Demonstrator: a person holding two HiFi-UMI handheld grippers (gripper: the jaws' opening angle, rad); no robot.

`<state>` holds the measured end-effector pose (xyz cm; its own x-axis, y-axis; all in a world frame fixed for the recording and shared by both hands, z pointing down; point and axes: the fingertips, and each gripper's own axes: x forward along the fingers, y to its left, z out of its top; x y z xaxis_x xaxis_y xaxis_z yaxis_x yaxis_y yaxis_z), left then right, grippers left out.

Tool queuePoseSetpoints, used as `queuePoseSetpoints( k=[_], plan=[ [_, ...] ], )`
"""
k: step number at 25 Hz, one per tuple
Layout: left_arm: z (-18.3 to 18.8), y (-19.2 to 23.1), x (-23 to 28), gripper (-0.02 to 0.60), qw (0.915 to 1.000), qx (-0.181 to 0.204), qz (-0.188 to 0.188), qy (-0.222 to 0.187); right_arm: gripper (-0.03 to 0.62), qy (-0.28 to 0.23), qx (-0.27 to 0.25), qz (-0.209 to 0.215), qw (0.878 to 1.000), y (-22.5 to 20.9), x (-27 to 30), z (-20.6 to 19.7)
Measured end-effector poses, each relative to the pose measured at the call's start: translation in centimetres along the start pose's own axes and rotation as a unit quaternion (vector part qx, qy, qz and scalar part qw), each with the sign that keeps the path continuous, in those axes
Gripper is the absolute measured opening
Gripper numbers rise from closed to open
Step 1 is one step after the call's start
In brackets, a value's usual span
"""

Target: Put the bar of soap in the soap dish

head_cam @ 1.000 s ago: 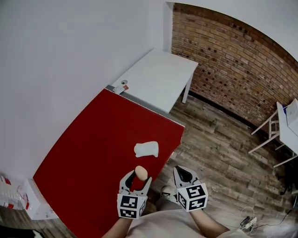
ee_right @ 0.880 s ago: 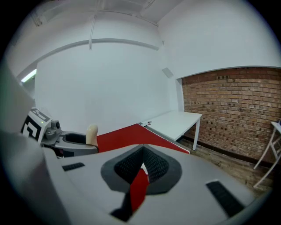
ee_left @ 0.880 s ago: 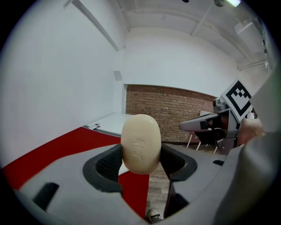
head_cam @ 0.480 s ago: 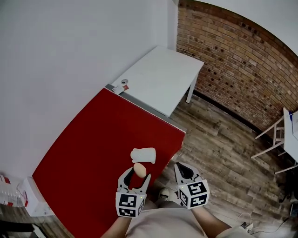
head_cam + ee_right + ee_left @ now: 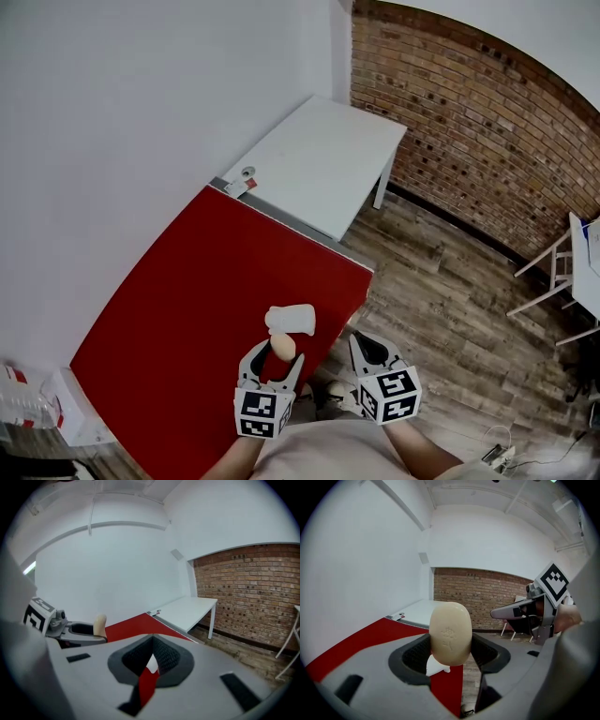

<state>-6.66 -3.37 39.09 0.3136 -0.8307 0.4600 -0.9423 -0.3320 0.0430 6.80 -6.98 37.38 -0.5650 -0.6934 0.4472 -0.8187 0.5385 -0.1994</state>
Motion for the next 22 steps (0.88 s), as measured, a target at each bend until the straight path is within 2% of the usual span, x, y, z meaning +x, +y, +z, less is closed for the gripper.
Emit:
queuePoseSetpoints(
  k=[3,7,14,22],
  plan=[
    [0.6,0.6,0.1,0.276,1.0,0.007,-0.004,-0.003,0.005,0.001,0.005,-0.006,1.0,-0.1,0.3,-0.1],
    [0.4,1.4,0.4,0.276,0.9999,-0.012,-0.007,-0.004,0.005,0.007,0.008,-0.005,1.0,0.3,1.2,-0.2],
    [0.3,2.3,1.1,0.276,0.9999,-0.015,-0.008,-0.001,0.005,0.017,0.007,-0.002,1.0,0.6,2.8,-0.1],
    [-1.7,3.7,4.7,0.276,0.9997,-0.017,-0.012,0.015,0.005,0.035,0.004,-0.003,0.999,-0.8,6.5,-1.3]
  ],
)
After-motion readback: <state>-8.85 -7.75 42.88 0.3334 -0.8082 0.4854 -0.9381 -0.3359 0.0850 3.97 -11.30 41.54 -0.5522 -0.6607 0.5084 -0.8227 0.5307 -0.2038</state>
